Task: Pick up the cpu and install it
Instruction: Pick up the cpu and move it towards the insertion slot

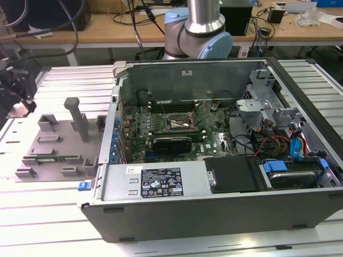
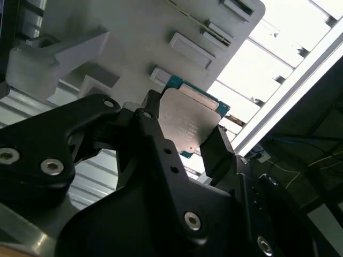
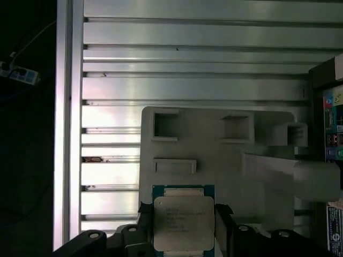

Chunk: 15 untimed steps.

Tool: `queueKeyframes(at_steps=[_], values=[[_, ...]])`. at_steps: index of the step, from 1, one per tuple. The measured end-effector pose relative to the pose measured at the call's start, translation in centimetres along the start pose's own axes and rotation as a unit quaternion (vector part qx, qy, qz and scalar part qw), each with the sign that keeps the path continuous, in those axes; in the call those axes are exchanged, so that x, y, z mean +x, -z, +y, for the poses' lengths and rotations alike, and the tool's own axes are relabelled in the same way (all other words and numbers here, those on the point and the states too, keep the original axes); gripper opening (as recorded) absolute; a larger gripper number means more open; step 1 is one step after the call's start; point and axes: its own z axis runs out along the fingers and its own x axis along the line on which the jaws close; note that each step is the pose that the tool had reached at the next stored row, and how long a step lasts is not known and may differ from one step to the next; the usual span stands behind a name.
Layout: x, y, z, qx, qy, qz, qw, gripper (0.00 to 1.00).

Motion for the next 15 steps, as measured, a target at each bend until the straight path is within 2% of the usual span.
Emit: queueKeyframes(at_steps=[2,4,8,11,15], values=[[-0.08,1.97,0.09,0.0000,0.000,0.0000,1.0000,0.55],[-0.14,3.14,0.15,0.0000,0.000,0.0000,1.0000,0.55],[-0.18,4.19,0.20,0.0000,0.000,0.0000,1.0000,0.55],[-0.24,5.42,0.29,0.0000,0.000,0.0000,1.0000,0.55],[-0.29,6.68,0.37,0.0000,0.000,0.0000,1.0000,0.55]])
